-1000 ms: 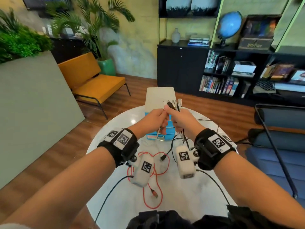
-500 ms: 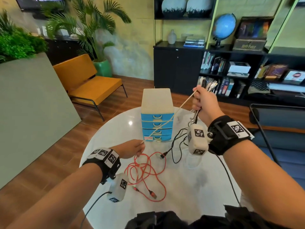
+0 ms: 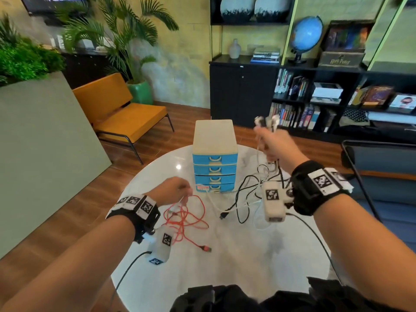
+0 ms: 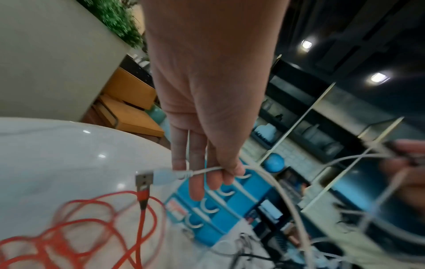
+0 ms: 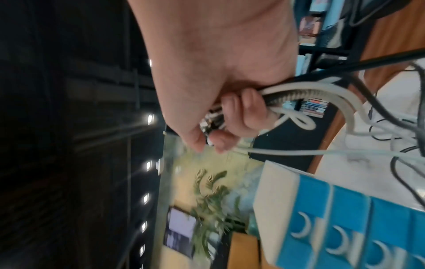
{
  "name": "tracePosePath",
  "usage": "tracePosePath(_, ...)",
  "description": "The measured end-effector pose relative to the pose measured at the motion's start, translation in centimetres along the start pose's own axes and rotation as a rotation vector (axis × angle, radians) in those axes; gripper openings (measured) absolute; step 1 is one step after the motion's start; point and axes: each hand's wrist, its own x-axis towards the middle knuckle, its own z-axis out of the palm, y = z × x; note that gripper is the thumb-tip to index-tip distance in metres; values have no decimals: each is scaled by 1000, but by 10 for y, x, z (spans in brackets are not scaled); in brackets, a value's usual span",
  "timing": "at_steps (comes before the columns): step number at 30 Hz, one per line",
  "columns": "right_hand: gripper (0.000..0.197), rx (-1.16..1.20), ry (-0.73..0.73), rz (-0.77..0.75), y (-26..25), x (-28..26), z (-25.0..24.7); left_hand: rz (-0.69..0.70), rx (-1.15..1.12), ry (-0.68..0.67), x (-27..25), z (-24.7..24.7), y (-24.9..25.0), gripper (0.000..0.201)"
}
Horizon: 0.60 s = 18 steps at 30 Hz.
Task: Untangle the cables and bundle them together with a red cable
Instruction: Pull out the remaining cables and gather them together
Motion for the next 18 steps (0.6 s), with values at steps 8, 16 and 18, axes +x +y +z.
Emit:
tracePosePath(8, 57, -466, -350, 7, 27, -23, 65, 247, -200, 196, 8, -12, 83, 15)
tracePosePath(16, 45, -513, -446, -31, 34, -18, 64, 277, -230, 141, 8, 5, 75, 17)
tracePosePath(18, 46, -553, -428, -37, 36, -16, 65, 287, -295, 109, 9, 10, 74, 19)
